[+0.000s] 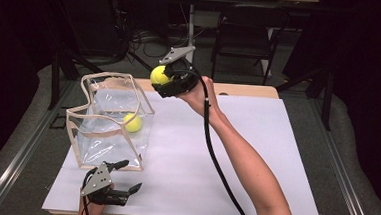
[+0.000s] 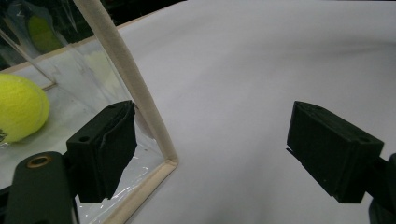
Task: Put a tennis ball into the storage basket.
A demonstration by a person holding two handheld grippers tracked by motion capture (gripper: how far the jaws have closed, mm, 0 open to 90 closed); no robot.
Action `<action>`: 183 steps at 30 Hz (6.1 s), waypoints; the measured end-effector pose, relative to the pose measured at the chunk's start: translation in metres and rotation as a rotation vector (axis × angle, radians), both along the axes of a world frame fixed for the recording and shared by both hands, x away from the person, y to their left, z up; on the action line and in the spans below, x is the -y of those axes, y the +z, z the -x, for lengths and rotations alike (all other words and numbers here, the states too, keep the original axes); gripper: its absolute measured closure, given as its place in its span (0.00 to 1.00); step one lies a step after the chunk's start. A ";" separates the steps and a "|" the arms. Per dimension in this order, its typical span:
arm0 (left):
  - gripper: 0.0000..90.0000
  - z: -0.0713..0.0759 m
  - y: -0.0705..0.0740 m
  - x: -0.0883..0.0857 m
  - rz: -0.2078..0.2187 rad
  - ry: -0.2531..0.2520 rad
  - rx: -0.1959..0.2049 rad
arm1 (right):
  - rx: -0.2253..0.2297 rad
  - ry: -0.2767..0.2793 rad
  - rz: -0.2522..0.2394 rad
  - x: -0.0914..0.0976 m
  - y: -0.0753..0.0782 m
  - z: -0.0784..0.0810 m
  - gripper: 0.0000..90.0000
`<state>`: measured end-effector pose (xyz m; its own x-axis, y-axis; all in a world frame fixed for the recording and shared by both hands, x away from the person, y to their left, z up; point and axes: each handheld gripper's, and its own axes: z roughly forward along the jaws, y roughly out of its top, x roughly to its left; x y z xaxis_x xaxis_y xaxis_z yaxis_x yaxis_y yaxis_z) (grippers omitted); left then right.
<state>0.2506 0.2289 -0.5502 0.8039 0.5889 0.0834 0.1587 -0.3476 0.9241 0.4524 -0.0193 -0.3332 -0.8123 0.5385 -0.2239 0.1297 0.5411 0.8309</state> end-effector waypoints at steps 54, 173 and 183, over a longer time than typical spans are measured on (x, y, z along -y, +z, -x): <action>0.18 0.000 0.000 0.000 0.002 -0.004 -0.001 | 0.008 0.058 -0.004 -0.054 0.010 -0.001 0.29; 0.18 0.000 0.000 0.000 0.004 0.000 0.007 | -0.085 0.120 0.170 -0.127 -0.032 -0.009 0.29; 0.18 0.001 0.000 -0.001 0.005 0.003 0.009 | -0.091 0.110 0.199 -0.132 -0.038 -0.012 0.28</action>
